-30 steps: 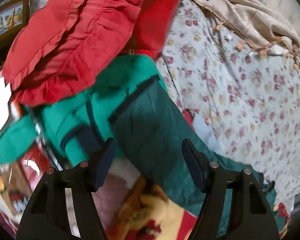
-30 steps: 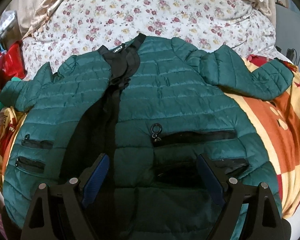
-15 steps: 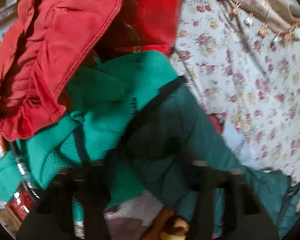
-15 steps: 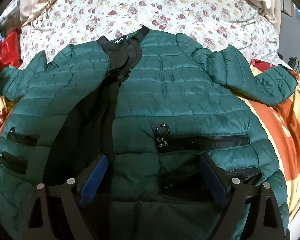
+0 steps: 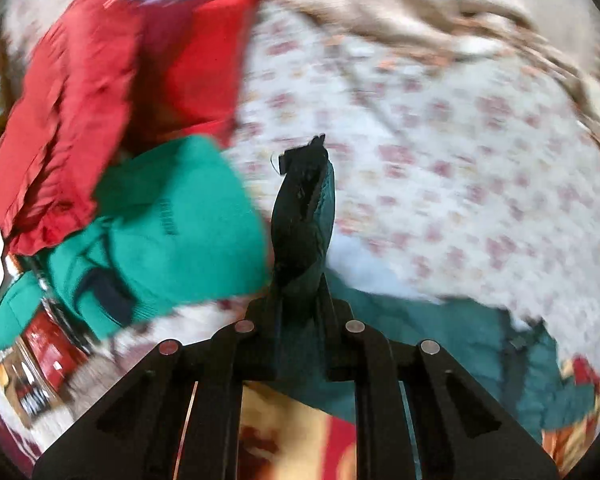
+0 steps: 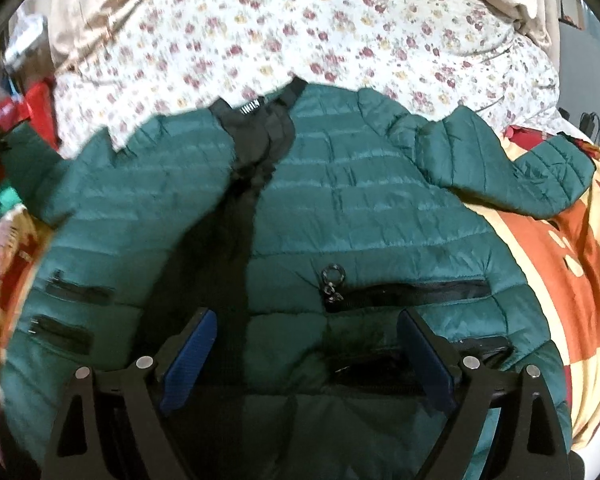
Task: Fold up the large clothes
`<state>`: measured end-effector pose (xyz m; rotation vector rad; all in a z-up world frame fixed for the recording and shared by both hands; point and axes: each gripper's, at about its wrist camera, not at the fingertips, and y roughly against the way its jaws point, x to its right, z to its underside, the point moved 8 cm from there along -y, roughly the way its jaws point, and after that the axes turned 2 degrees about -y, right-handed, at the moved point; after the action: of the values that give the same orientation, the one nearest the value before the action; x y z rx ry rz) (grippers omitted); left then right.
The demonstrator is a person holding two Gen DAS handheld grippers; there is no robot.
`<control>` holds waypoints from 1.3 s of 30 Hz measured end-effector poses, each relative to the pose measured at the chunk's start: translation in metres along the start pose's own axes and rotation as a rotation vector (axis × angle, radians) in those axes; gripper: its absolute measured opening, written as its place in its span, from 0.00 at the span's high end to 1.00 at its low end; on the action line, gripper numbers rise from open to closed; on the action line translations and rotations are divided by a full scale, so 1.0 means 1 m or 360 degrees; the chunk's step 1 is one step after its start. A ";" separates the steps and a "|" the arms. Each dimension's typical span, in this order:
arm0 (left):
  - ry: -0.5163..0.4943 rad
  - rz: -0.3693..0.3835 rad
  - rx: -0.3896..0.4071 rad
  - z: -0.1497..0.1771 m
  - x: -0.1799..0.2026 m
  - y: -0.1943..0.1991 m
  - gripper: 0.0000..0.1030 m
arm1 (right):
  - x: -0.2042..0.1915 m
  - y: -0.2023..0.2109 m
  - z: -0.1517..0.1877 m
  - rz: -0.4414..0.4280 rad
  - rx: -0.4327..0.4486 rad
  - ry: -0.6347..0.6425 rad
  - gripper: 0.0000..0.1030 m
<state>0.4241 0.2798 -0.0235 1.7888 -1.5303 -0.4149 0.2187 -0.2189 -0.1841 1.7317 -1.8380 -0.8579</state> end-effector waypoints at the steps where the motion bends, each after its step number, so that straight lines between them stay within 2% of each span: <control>1: -0.0042 0.0053 0.0007 0.006 0.021 0.009 0.89 | 0.000 0.004 -0.001 -0.0024 0.0005 -0.0017 0.12; 4: -0.0160 0.0220 -0.0001 0.026 0.081 0.030 0.89 | 0.005 0.015 -0.004 -0.0037 0.0025 -0.0060 0.12; 7: -0.0273 0.0373 -0.0060 0.057 0.136 0.040 0.89 | 0.015 0.027 -0.004 -0.0046 0.0048 -0.0104 0.12; 11: -0.0413 0.0513 -0.0182 0.124 0.203 0.034 0.89 | 0.031 0.044 -0.005 -0.0026 0.0079 -0.0154 0.12; 13: -0.0444 0.0544 -0.0245 0.155 0.220 0.026 0.89 | 0.038 0.050 -0.004 -0.0016 0.0085 -0.0174 0.12; 16: -0.0521 0.0498 -0.0312 0.205 0.240 0.010 0.88 | 0.046 0.058 -0.003 -0.0011 0.0077 -0.0197 0.12; 19: -0.0571 0.0415 -0.0358 0.239 0.243 -0.002 0.86 | 0.049 0.063 -0.002 -0.0010 0.0067 -0.0202 0.12; 21: -0.0607 0.0377 -0.0375 0.252 0.239 -0.007 0.78 | 0.049 0.063 -0.001 -0.0022 0.0045 -0.0204 0.12; 22: -0.0627 0.0373 -0.0379 0.259 0.239 -0.007 0.71 | 0.048 0.063 -0.001 -0.0034 0.0031 -0.0207 0.12; 23: -0.0632 0.0382 -0.0376 0.264 0.238 -0.005 0.64 | 0.046 0.062 -0.001 -0.0046 0.0018 -0.0208 0.12; 25: -0.0626 0.0402 -0.0343 0.269 0.233 0.001 0.59 | 0.039 0.059 -0.002 -0.0086 -0.0016 -0.0202 0.12; 28: -0.0589 0.0468 -0.0315 0.279 0.227 0.013 0.45 | 0.019 0.051 -0.010 -0.0171 -0.0082 -0.0164 0.12; 32: -0.0559 0.0540 -0.0254 0.294 0.210 0.034 0.41 | -0.004 0.043 -0.022 -0.0249 -0.0123 -0.0115 0.12; 34: -0.0587 0.0551 -0.0201 0.294 0.200 0.045 0.41 | -0.033 0.028 -0.039 -0.0348 -0.0164 -0.0061 0.12; 37: -0.0610 0.0491 -0.0070 0.284 0.184 0.059 0.41 | -0.055 0.008 -0.049 -0.0410 -0.0211 -0.0049 0.12; 39: -0.0565 0.0429 0.0021 0.271 0.165 0.064 0.41 | -0.072 -0.013 -0.056 -0.0470 -0.0264 -0.0087 0.12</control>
<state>0.2382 0.0359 -0.1277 1.5451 -1.9933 -0.6122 0.2743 -0.1542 -0.1490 1.9153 -1.5158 -1.1484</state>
